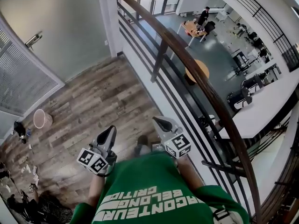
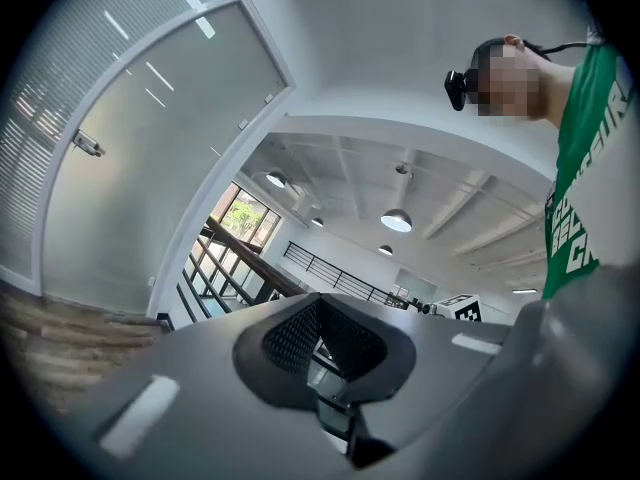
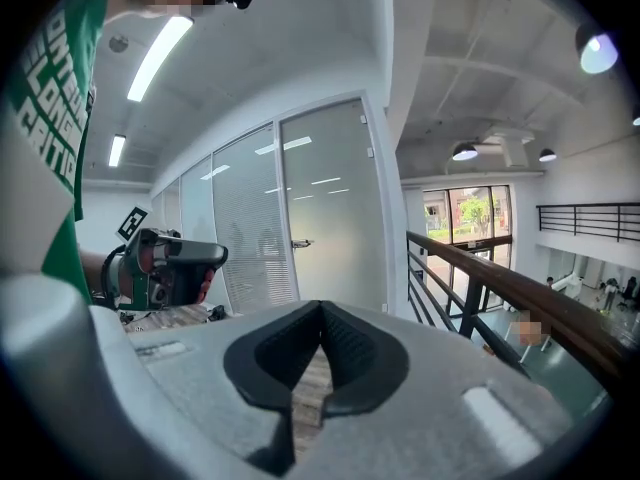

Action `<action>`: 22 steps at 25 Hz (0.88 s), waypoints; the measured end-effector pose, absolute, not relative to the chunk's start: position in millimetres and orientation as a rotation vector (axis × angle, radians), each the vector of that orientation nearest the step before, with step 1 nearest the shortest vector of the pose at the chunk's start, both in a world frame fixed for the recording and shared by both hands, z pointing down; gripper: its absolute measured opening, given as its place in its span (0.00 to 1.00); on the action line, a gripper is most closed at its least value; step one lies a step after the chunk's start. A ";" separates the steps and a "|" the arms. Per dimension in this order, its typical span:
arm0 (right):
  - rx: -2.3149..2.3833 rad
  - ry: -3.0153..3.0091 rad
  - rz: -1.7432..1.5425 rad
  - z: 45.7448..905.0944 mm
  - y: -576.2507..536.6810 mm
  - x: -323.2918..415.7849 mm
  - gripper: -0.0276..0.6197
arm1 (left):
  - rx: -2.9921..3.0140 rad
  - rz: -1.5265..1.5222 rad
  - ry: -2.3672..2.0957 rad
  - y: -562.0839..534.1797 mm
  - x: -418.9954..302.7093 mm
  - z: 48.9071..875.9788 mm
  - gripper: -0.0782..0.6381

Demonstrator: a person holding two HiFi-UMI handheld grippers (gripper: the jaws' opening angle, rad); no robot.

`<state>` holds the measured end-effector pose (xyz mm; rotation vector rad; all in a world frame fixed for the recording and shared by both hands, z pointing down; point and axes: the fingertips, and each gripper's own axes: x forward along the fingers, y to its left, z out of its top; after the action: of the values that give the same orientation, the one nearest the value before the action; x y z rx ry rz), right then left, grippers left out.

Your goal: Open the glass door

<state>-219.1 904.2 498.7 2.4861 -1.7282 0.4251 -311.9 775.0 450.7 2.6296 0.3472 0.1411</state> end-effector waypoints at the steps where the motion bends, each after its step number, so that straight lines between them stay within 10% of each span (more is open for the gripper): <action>1: 2.488 -1.730 0.425 500.1 906.1 -212.7 0.03 | 2.629 0.141 0.350 776.8 -305.2 451.4 0.13; 22: 2.536 -1.634 0.519 518.7 876.2 -123.7 0.03 | 2.575 0.192 0.414 732.5 -206.2 473.8 0.13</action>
<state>-123.7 876.2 518.7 2.5360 -1.6335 0.5185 -206.2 732.5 473.8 2.5751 0.4145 0.1919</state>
